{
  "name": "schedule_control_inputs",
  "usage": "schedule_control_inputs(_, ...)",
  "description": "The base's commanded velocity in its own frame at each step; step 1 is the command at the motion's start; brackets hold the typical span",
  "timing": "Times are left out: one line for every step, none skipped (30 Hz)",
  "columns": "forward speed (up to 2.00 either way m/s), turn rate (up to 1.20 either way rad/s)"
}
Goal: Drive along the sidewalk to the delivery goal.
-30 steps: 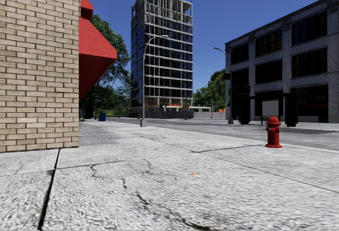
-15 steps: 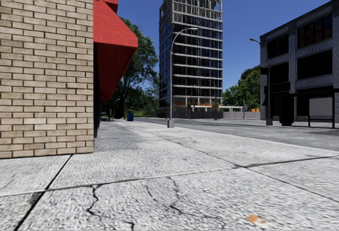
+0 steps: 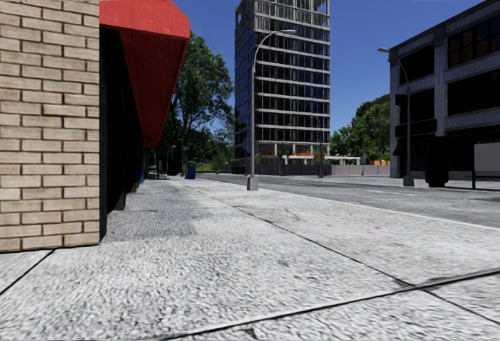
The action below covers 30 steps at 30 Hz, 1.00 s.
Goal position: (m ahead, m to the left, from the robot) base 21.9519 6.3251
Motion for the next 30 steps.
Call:
schedule_control_inputs(2.0, 0.0)
schedule_control_inputs(2.0, 0.0)
schedule_control_inputs(2.0, 0.0)
schedule_control_inputs(2.0, 0.0)
schedule_control_inputs(2.0, 0.0)
schedule_control_inputs(2.0, 0.0)
schedule_control_inputs(2.0, 0.0)
schedule_control_inputs(2.0, 0.0)
schedule_control_inputs(2.0, 0.0)
schedule_control_inputs(2.0, 0.0)
schedule_control_inputs(2.0, 0.0)
schedule_control_inputs(2.0, 0.0)
schedule_control_inputs(2.0, 0.0)
schedule_control_inputs(2.0, 0.0)
schedule_control_inputs(2.0, 0.0)
schedule_control_inputs(2.0, 0.0)
schedule_control_inputs(2.0, 0.0)
schedule_control_inputs(2.0, 0.0)
schedule_control_inputs(2.0, 0.0)
schedule_control_inputs(2.0, 0.0)
schedule_control_inputs(2.0, 0.0)
schedule_control_inputs(2.0, 0.0)
schedule_control_inputs(2.0, 0.0)
schedule_control_inputs(2.0, 0.02)
schedule_control_inputs(2.0, 0.06)
schedule_control_inputs(2.0, 0.1)
schedule_control_inputs(2.0, 0.1)
schedule_control_inputs(2.0, 0.16)
schedule_control_inputs(2.0, 0.22)
schedule_control_inputs(2.0, 0.25)
